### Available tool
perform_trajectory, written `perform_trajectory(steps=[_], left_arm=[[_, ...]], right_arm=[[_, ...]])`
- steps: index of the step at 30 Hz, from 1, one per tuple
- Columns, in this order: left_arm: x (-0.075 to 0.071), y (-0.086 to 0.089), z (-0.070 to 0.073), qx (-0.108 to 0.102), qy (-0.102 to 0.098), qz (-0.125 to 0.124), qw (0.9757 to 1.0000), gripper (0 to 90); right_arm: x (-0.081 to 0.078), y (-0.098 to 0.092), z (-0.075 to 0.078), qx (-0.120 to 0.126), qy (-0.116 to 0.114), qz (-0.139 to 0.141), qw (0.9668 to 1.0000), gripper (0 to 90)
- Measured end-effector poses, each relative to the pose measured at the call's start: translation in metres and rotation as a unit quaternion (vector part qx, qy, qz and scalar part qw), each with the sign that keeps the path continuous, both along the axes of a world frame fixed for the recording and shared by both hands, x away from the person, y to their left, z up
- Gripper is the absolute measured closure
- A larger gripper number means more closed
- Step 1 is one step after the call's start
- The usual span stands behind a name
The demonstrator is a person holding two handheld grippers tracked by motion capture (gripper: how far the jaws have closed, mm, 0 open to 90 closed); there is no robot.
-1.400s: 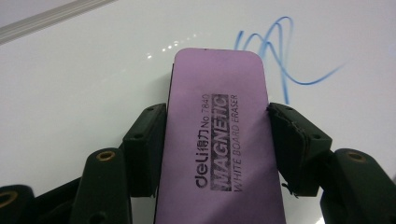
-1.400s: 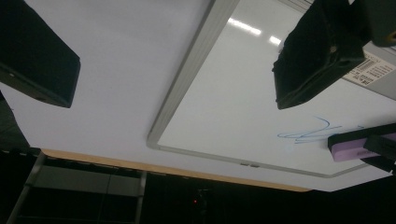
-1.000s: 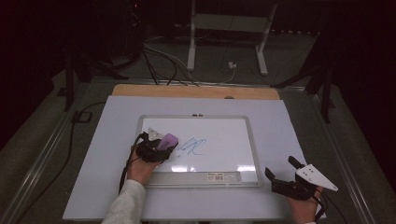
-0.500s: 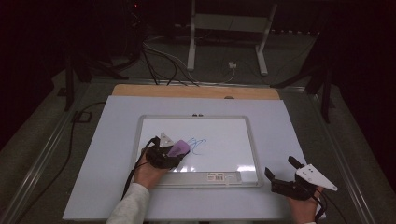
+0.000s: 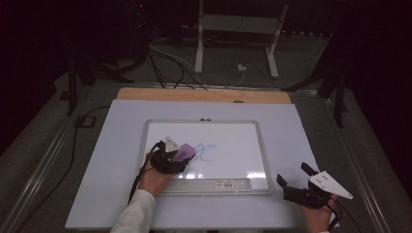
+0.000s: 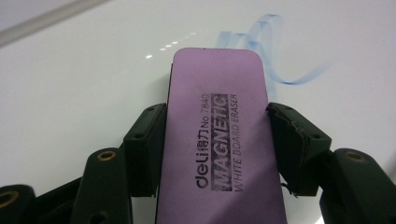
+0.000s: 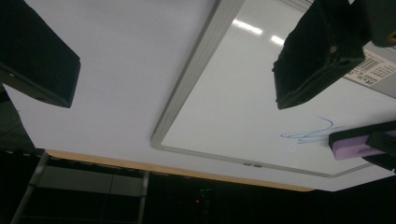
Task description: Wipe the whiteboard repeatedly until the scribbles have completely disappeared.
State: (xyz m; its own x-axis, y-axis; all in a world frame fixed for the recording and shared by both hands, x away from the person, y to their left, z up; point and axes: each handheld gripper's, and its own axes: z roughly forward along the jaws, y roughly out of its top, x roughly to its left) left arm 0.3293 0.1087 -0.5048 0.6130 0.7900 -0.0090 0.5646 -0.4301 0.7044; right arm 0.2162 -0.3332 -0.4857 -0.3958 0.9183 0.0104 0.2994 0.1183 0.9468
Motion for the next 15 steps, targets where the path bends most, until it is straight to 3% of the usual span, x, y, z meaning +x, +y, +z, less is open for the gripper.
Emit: perform_trajectory(steps=[2,4,8,15], left_arm=[[0.005,0.006,0.000,0.008,-0.005,0.021,0.9997,41.7],[0.009,0.012,-0.001,0.004,-0.005,0.042,0.9991,41.8],[0.011,0.012,-0.001,-0.001,-0.005,0.050,0.9988,41.8],[0.004,-0.005,-0.001,-0.003,0.000,0.006,1.0000,41.7]], right_arm=[[0.000,0.000,0.000,0.001,0.000,-0.001,1.0000,0.9],[0.000,-0.001,0.000,0.001,0.001,-0.002,1.0000,0.9],[0.001,0.001,0.000,0.000,0.001,0.001,1.0000,0.9],[0.001,0.002,-0.001,-0.002,0.003,0.002,1.0000,0.9]])
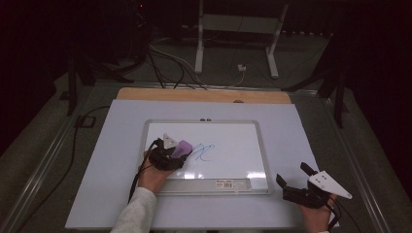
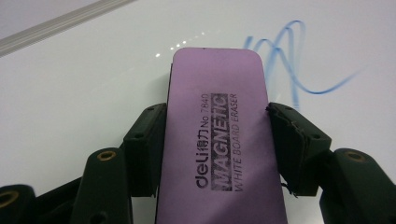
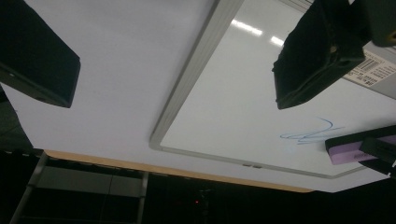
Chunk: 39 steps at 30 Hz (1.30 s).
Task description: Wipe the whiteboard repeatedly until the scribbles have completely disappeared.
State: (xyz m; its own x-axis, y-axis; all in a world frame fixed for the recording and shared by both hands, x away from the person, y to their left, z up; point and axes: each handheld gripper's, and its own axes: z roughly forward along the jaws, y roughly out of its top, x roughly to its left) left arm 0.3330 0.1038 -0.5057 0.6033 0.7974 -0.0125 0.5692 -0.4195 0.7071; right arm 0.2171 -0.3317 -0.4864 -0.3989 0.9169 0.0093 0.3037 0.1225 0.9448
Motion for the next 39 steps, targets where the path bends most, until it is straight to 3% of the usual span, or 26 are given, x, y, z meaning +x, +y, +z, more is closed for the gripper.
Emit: perform_trajectory(steps=[3,6,8,11,14,16,18,21,33,36,39], left_arm=[[-0.005,-0.009,0.000,-0.009,0.005,-0.024,0.9997,41.8],[-0.012,-0.019,0.001,-0.005,0.008,-0.060,0.9982,41.8],[-0.011,-0.020,0.002,-0.001,0.008,-0.060,0.9982,41.8],[-0.005,-0.014,0.001,0.000,0.008,-0.032,0.9995,41.8],[0.003,-0.003,0.002,0.015,0.003,0.007,0.9999,41.9],[0.009,0.005,0.003,0.028,-0.004,0.047,0.9985,41.9],[0.015,0.012,0.003,0.024,0.000,0.078,0.9967,41.9],[0.016,0.014,0.002,0.015,0.002,0.082,0.9965,41.8],[0.004,-0.018,0.002,0.011,0.007,0.016,0.9998,41.9],[-0.002,-0.029,0.002,-0.003,0.015,-0.018,0.9997,41.8],[-0.010,-0.043,0.002,-0.003,0.014,-0.058,0.9982,41.8]], right_arm=[[0.000,0.000,0.000,0.001,0.000,0.000,1.0000,1.0],[0.000,0.000,0.000,0.001,0.000,0.001,1.0000,0.9],[0.000,0.000,0.000,0.001,-0.001,0.000,1.0000,0.9],[-0.001,-0.001,0.001,0.002,-0.003,-0.002,1.0000,0.9],[-0.001,-0.002,0.001,0.003,-0.002,-0.003,1.0000,1.0],[-0.001,-0.002,0.001,0.003,-0.002,-0.003,1.0000,0.9],[-0.001,-0.002,0.001,0.002,-0.002,-0.002,1.0000,0.9],[0.000,-0.001,0.000,0.001,-0.001,-0.001,1.0000,0.9],[0.000,0.000,0.000,0.001,0.000,0.001,1.0000,0.9],[0.000,0.000,0.000,0.001,-0.001,0.001,1.0000,0.9],[0.000,0.000,0.000,0.001,-0.001,0.001,1.0000,1.0]])
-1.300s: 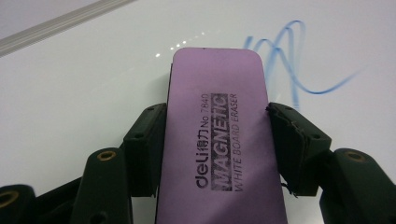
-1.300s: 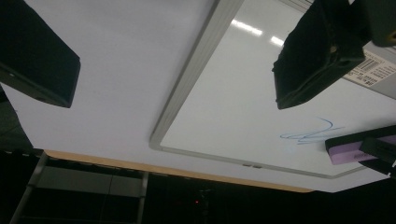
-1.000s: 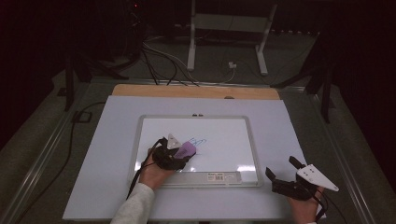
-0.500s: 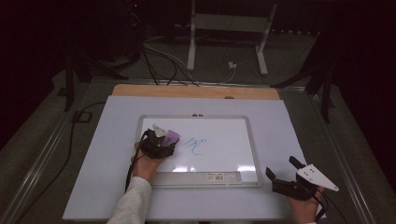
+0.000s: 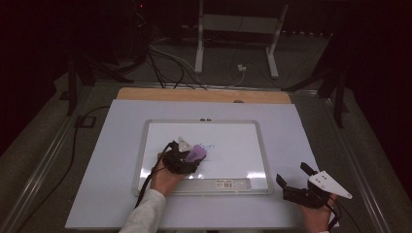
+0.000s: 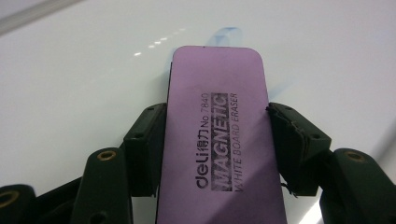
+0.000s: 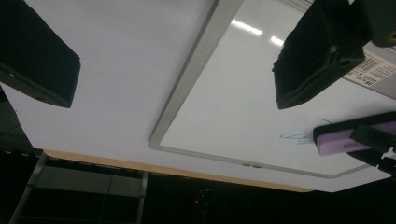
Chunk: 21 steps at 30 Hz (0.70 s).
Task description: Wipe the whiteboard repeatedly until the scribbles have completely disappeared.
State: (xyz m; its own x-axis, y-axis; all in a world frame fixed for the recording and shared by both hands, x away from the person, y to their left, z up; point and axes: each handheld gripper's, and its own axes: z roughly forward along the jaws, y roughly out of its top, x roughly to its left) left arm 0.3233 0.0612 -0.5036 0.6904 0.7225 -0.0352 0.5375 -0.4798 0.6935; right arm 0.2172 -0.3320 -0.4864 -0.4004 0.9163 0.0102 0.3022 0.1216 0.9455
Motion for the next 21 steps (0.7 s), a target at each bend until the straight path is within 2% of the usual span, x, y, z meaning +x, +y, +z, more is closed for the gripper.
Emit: perform_trajectory(steps=[3,6,10,13,14,15,16,18,21], left_arm=[[-0.003,-0.009,0.001,0.008,-0.006,-0.014,0.9999,41.8],[0.001,-0.007,0.001,0.009,-0.005,-0.003,0.9999,41.9],[0.012,0.006,0.001,0.020,-0.009,0.046,0.9987,41.9],[0.020,0.018,0.002,0.036,-0.013,0.092,0.9950,41.9],[0.022,0.020,0.002,0.038,-0.014,0.104,0.9938,41.9],[0.024,0.022,0.002,0.032,-0.008,0.108,0.9936,41.9],[0.024,0.022,0.002,0.030,-0.005,0.111,0.9934,41.9],[0.022,0.018,0.002,0.037,-0.013,0.108,0.9934,41.9],[0.017,0.009,0.002,0.030,-0.011,0.085,0.9958,41.9]], right_arm=[[0.000,0.000,0.000,0.000,0.000,0.000,1.0000,0.9],[-0.001,-0.001,0.000,0.001,-0.001,-0.001,1.0000,1.0],[-0.001,-0.002,0.001,0.003,-0.001,-0.004,1.0000,1.0],[-0.001,-0.003,0.001,0.004,-0.002,-0.004,1.0000,1.0],[-0.001,-0.003,0.001,0.004,-0.001,-0.004,1.0000,0.9],[0.000,-0.002,0.000,0.003,-0.001,-0.004,1.0000,0.9],[0.000,-0.002,0.000,0.002,-0.001,-0.003,1.0000,0.9],[0.000,-0.001,0.000,0.001,0.000,-0.003,1.0000,0.9],[0.000,0.000,0.000,-0.001,0.000,-0.001,1.0000,0.9]])
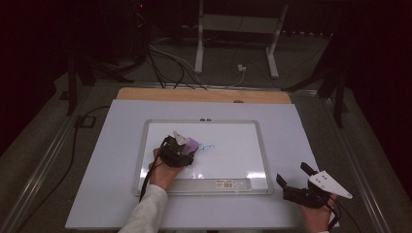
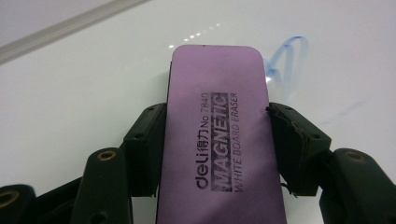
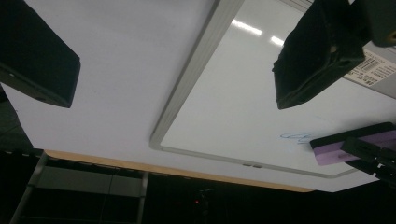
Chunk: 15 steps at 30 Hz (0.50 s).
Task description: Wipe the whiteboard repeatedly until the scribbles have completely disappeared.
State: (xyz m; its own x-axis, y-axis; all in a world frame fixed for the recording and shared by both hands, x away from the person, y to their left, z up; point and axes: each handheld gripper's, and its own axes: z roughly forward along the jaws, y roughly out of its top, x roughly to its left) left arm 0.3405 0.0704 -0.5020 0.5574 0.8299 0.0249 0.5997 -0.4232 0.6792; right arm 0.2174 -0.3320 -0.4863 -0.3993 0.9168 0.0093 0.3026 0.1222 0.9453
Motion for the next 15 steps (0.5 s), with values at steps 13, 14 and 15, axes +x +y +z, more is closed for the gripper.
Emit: perform_trajectory(steps=[13,14,15], left_arm=[[-0.017,-0.043,0.000,-0.016,0.009,-0.099,0.9949,41.8],[-0.017,-0.042,0.000,-0.010,0.004,-0.095,0.9955,41.8],[-0.016,-0.041,0.000,-0.003,0.001,-0.088,0.9961,41.8]], right_arm=[[-0.001,-0.002,0.001,0.002,-0.001,-0.002,1.0000,0.9],[-0.001,-0.002,0.001,0.003,-0.002,-0.004,1.0000,1.0],[-0.001,-0.002,0.001,0.003,-0.002,-0.004,1.0000,1.0]])
